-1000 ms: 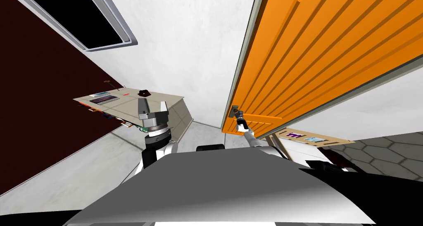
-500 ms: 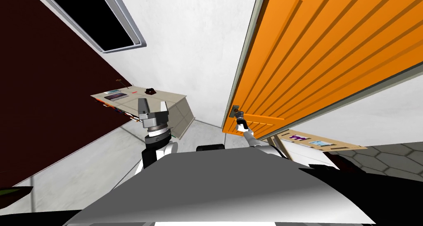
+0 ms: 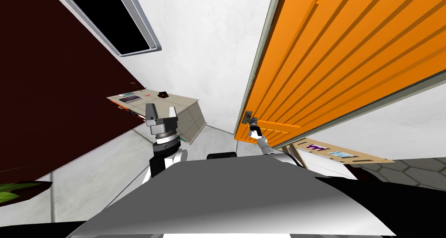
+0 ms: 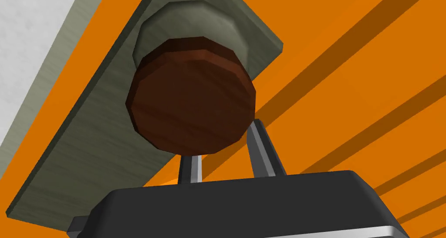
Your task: Pull the door open
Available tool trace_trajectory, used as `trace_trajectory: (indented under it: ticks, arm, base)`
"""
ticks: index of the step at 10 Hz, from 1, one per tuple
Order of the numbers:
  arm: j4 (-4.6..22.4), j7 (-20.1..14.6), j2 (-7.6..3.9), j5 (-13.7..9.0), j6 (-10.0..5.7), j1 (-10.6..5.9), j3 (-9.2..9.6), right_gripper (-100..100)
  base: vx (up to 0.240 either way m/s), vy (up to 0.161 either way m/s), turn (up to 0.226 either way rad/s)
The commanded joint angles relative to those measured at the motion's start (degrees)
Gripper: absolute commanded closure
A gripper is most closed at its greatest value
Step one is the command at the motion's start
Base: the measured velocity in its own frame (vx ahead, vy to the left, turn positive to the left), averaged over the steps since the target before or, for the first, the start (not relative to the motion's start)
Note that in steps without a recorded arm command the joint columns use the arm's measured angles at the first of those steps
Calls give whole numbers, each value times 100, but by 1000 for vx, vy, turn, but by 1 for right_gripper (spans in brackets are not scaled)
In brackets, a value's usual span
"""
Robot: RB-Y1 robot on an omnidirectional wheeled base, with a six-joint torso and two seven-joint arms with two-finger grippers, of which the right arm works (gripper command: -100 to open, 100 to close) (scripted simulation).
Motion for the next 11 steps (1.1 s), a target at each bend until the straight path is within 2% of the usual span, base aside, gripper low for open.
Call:
trace_trajectory:
  ticks: [1,11]
  arm:
    - [-89,-231,153,-186,25,-17,27,-100]
    - [-496,-1438,771,-1166,195,-38,64,-100]
  base:
    - [-131,-35,-2]
    - [-103,-15,23]
